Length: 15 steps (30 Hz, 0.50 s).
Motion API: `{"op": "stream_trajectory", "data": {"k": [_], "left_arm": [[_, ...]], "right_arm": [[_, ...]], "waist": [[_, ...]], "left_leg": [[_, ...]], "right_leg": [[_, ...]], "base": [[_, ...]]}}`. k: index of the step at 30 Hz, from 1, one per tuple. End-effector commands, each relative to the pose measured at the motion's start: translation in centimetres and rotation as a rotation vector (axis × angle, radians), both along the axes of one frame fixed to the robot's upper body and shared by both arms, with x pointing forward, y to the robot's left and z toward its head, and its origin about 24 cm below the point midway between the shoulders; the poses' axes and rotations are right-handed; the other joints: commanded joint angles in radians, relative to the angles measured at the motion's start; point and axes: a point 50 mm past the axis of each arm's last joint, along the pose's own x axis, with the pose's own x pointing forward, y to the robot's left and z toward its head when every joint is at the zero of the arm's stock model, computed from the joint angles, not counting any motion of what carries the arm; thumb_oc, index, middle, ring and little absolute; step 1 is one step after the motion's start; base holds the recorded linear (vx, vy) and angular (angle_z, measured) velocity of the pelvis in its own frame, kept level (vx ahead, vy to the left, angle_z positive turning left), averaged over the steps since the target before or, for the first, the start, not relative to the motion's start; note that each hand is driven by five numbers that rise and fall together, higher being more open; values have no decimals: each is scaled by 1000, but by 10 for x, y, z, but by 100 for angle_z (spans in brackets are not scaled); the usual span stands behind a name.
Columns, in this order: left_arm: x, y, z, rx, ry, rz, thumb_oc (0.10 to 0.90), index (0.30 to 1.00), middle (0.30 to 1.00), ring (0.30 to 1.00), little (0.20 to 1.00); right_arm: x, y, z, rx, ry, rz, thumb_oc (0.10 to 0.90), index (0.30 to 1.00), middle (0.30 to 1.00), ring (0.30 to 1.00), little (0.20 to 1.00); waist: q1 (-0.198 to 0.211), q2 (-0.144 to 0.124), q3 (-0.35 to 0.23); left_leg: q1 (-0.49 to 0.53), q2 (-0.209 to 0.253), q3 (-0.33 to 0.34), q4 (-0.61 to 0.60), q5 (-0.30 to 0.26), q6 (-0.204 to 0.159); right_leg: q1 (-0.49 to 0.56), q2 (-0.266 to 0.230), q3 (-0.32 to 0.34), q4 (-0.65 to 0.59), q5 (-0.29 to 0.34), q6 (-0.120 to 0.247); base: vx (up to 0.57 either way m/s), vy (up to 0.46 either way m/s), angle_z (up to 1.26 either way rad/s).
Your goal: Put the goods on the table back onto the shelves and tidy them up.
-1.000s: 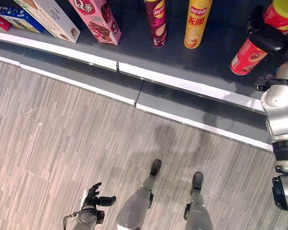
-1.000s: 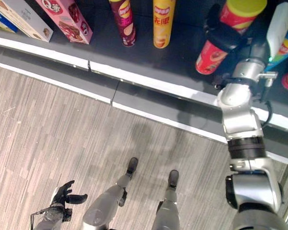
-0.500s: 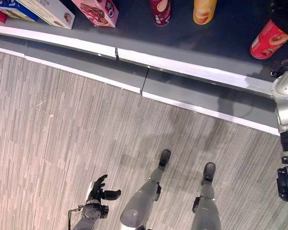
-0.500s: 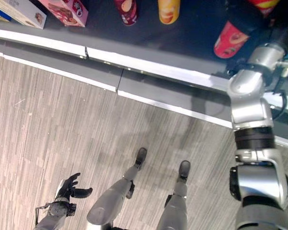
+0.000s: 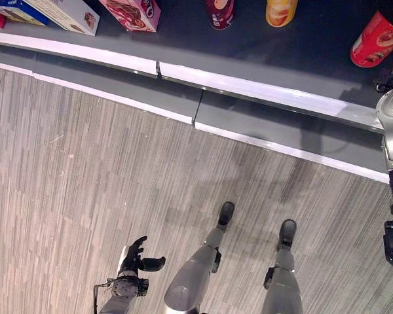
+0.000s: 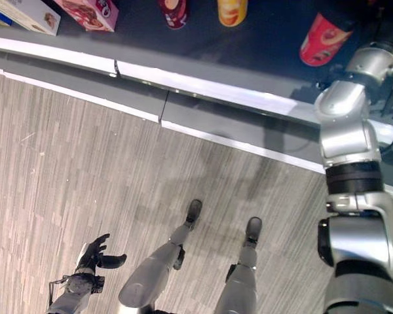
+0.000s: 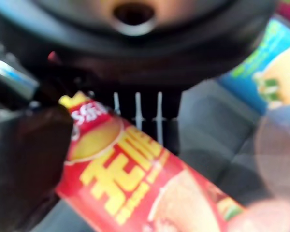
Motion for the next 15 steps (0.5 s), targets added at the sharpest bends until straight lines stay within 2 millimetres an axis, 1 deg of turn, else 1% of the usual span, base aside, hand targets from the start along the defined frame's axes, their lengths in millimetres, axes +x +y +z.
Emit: {"op": "stream_trajectory", "data": {"k": [1,9,12,15], "left_arm": [[-30,32,-7,117,73,69,800,900,900,900,900],[-26,30,-6,118,63,66,800,900,900,900,900],[-25,30,-5,120,52,62,800,900,900,900,900],[-24,29,-4,118,48,59,800,900,900,900,900]], "right_arm": [[-35,6,64,-152,-254,-49,400,300,300,300,300],[-30,0,61,-143,-220,-81,400,300,300,300,300],[-28,-4,63,-141,-202,-103,400,300,300,300,300],[-27,-5,63,-130,-201,-100,400,300,300,300,300]], "waist": [[19,-28,-100],[23,-26,-100],[26,-25,-103],[26,-23,-103]], "left_leg": [[-45,27,8,10,-67,-60],[-52,23,6,11,-70,-60],[-57,23,8,11,-68,-63],[-57,23,6,9,-67,-64]], "right_leg": [[-45,-75,52,9,23,53],[-47,-79,48,12,19,55],[-52,-81,46,12,20,56],[-52,-82,45,12,19,57]], "base": [[31,-5,1],[5,1,1],[0,0,0],[0,0,0]]}}
